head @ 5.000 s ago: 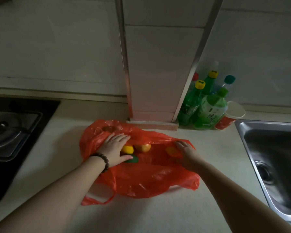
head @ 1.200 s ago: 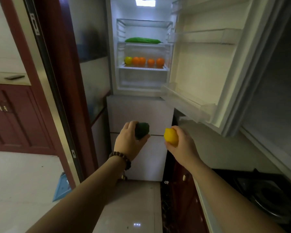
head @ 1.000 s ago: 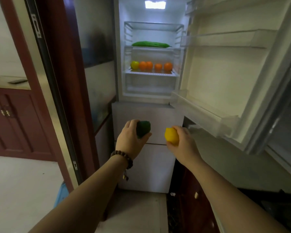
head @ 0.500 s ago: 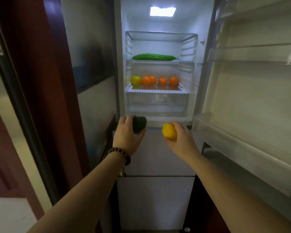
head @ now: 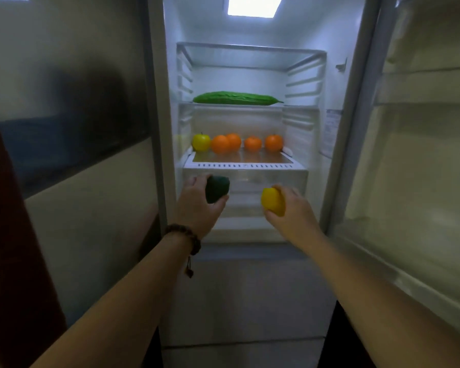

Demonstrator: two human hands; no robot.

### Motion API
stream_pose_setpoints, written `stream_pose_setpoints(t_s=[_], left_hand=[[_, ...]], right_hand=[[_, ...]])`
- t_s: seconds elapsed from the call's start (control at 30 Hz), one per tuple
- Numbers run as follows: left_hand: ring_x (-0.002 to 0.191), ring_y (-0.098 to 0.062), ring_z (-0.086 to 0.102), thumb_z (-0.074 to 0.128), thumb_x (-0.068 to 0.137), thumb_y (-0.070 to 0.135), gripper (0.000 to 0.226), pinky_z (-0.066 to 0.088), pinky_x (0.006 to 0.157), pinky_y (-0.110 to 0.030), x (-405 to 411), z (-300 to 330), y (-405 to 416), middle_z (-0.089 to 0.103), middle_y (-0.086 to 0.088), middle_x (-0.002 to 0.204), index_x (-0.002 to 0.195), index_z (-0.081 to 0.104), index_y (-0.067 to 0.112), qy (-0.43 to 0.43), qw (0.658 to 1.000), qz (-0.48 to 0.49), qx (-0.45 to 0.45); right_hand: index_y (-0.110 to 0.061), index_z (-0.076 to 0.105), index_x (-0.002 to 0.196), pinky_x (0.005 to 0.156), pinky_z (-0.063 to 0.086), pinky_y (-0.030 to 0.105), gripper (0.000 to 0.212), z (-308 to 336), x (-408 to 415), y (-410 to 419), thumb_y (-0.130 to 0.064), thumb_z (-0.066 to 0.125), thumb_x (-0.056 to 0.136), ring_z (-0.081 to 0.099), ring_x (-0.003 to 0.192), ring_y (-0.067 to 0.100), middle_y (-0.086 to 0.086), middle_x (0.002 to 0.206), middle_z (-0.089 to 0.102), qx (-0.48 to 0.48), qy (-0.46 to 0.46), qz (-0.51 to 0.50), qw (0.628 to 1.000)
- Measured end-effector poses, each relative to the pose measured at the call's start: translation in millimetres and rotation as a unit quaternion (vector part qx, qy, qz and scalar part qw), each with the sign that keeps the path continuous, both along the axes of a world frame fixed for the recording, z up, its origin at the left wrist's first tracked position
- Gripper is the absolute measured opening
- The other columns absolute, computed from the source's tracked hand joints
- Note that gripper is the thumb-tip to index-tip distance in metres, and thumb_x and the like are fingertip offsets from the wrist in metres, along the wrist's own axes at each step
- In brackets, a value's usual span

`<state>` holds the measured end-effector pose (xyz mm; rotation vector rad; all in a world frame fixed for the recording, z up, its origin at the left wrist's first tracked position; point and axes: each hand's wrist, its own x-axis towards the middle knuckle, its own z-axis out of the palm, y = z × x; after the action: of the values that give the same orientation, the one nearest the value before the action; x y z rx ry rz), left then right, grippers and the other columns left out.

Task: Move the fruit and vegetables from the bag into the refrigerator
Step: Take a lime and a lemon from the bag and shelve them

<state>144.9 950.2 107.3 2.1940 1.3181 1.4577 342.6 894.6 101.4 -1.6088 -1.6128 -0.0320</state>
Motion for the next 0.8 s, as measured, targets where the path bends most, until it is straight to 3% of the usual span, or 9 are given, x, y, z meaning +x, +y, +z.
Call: stream_pose_setpoints(t_s=[0.13,0.23,0.37,0.5,0.6,0.7,0.8], left_hand=[[0.101,-0.011,0.044,0.073,0.078,0.023,0.058,0.035,0.09,-0.02,34,24,67,0.046,-0.007,0.12,0.13,0.048,0.012,0.014,0.999,-0.009,0.04],[0.098,-0.008,0.04,0.073,0.079,0.023,0.059,0.038,0.093,-0.022,59,39,114,0.042,-0.006,0.118,0.131,0.047,0.012,0.027,0.998,-0.018,0.048],[0.097,-0.012,0.044,0.074,0.076,0.023,0.059,0.044,0.092,-0.028,85,45,165,0.044,-0.007,0.117,0.128,0.049,0.013,0.039,0.997,-0.025,0.063],[0.102,-0.022,0.05,0.072,0.078,0.02,0.055,0.041,0.092,-0.025,106,48,211,0.043,-0.01,0.12,0.128,0.049,0.013,0.043,0.996,-0.055,0.055],[0.098,-0.02,0.048,0.069,0.082,0.024,0.052,0.038,0.088,-0.023,124,52,245,0.039,-0.006,0.121,0.128,0.046,0.017,0.057,0.995,-0.073,0.026],[0.102,-0.023,0.052,0.07,0.08,0.02,0.05,0.043,0.088,-0.027,144,57,282,0.046,-0.007,0.12,0.124,0.049,0.015,0.077,0.99,-0.099,0.056],[0.109,-0.022,0.051,0.069,0.08,0.016,0.051,0.043,0.092,-0.03,163,61,318,0.05,-0.005,0.122,0.125,0.044,0.016,0.103,0.985,-0.133,0.051]], right_hand=[[-0.018,0.045,0.131,0.084,0.036,0.026,0.057,27,31,69,-0.023,0.07,0.08,0.049,0.106,0.02,0.006,0.125,0.048,0.023,0.0,-0.011,1.0],[-0.019,0.046,0.129,0.082,0.034,0.026,0.054,43,51,111,-0.021,0.07,0.08,0.044,0.098,0.014,0.006,0.122,0.049,0.045,-0.006,-0.015,0.999],[-0.016,0.044,0.132,0.084,0.033,0.023,0.059,54,72,159,-0.022,0.071,0.08,0.049,0.11,0.021,0.008,0.13,0.048,0.062,-0.002,-0.028,0.998],[-0.018,0.038,0.135,0.084,0.041,0.031,0.064,53,88,203,-0.024,0.07,0.08,0.051,0.113,0.025,0.008,0.13,0.05,0.035,0.04,-0.053,0.997],[-0.017,0.041,0.128,0.076,0.04,0.032,0.057,55,98,231,-0.025,0.07,0.08,0.054,0.1,0.028,0.01,0.117,0.056,0.021,0.075,-0.072,0.994],[-0.019,0.043,0.117,0.07,0.039,0.031,0.049,58,109,259,-0.027,0.072,0.079,0.052,0.086,0.023,0.006,0.103,0.056,0.01,0.075,-0.101,0.992],[-0.011,0.052,0.115,0.074,0.04,0.033,0.049,56,124,289,-0.023,0.076,0.073,0.054,0.096,0.032,0.013,0.108,0.057,0.038,0.015,-0.119,0.992]])
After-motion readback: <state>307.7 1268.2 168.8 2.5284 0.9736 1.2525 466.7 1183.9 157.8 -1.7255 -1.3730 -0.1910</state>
